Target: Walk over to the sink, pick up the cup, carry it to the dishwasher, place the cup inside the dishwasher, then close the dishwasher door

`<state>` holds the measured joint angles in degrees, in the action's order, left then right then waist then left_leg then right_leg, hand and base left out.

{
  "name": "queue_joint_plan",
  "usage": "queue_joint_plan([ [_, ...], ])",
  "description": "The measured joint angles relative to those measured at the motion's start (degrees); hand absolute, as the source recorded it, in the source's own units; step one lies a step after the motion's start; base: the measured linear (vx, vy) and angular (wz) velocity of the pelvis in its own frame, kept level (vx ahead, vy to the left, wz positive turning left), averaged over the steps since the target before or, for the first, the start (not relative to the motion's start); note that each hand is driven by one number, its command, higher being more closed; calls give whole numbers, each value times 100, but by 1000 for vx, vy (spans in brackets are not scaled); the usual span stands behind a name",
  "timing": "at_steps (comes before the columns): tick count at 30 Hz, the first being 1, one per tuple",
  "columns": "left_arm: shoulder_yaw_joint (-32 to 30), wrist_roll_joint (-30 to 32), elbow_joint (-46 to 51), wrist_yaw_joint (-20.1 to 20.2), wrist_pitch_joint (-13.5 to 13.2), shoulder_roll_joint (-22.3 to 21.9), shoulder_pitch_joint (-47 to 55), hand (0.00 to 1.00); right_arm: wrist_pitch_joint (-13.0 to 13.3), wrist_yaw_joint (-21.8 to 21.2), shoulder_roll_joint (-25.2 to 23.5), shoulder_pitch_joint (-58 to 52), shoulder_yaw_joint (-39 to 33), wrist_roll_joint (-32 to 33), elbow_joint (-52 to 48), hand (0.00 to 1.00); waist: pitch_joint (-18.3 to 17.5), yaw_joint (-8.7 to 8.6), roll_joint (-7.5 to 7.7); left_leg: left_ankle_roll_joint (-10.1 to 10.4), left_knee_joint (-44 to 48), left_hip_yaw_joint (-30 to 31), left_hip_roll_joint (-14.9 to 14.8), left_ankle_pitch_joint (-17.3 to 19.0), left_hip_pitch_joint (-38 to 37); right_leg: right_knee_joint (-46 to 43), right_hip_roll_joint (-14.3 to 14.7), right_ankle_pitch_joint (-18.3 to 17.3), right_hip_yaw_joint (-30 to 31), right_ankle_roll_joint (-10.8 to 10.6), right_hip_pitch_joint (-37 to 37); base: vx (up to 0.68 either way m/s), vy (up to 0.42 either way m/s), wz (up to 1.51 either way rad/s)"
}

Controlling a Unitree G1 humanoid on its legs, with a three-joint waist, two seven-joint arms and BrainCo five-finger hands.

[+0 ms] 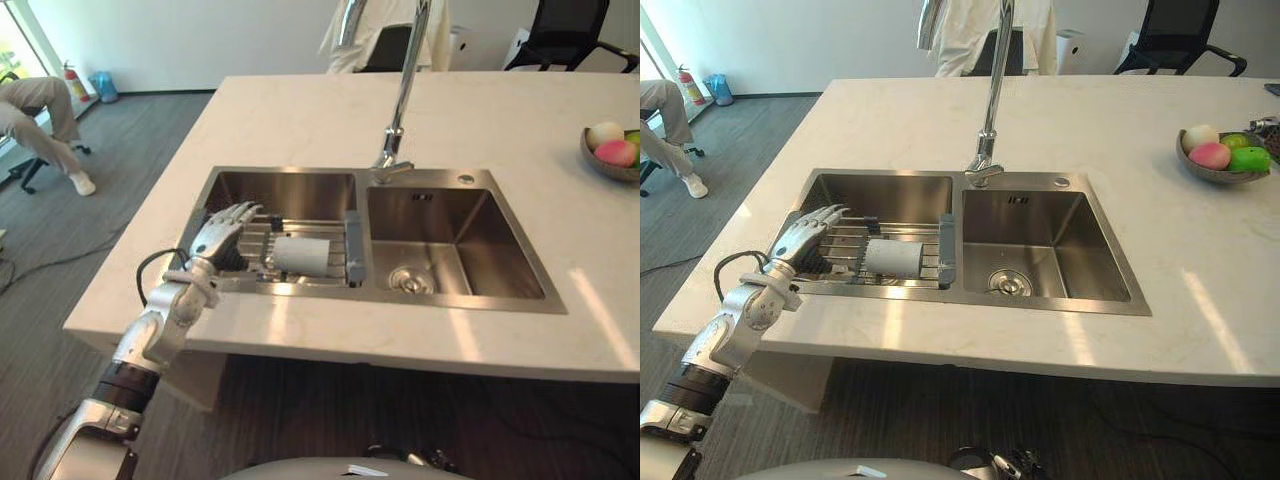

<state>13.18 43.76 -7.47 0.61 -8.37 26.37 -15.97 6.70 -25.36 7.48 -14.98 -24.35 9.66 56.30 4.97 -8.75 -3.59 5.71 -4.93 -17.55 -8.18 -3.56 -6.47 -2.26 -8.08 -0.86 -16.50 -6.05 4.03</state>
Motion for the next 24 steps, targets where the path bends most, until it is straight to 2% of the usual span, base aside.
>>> queue_joint_plan([
  [3,202,37,0,21,-102,-1,-2,0,-106,94,46,-1,182,10,-144,0,-11,-114,-23,1,-2,-63,4,-5,34,147,17,11,40,8,-1,-44,18,-10],
  [5,324,37,0,25,-138,-2,-10,0,-188,107,45,1,213,20,-152,0,-16,-126,-10,-3,-2,-160,5,8,6,218,29,84,153,1,-5,11,13,-24],
  [10,562,36,-79,54,-120,-4,-163,0,-230,225,41,0,362,19,-156,0,-60,-226,13,27,-1,-389,21,50,-74,405,47,354,359,-21,5,82,6,-27],
  [16,705,20,-723,60,235,81,-839,0,-309,224,38,10,395,8,-171,0,-67,-357,26,91,1,-749,24,133,-256,579,88,468,665,-19,61,57,3,-27],
  [19,714,12,-895,55,280,90,-1026,0,-297,223,37,7,396,5,-160,0,-68,-468,25,86,0,-792,21,174,-313,598,99,473,708,-11,85,-13,-8,-12],
  [24,713,18,-1256,26,337,139,-1100,0,-300,218,35,-12,395,7,-166,0,-65,-488,33,90,-1,-957,24,230,-437,624,110,476,891,24,74,-54,-11,-19],
])
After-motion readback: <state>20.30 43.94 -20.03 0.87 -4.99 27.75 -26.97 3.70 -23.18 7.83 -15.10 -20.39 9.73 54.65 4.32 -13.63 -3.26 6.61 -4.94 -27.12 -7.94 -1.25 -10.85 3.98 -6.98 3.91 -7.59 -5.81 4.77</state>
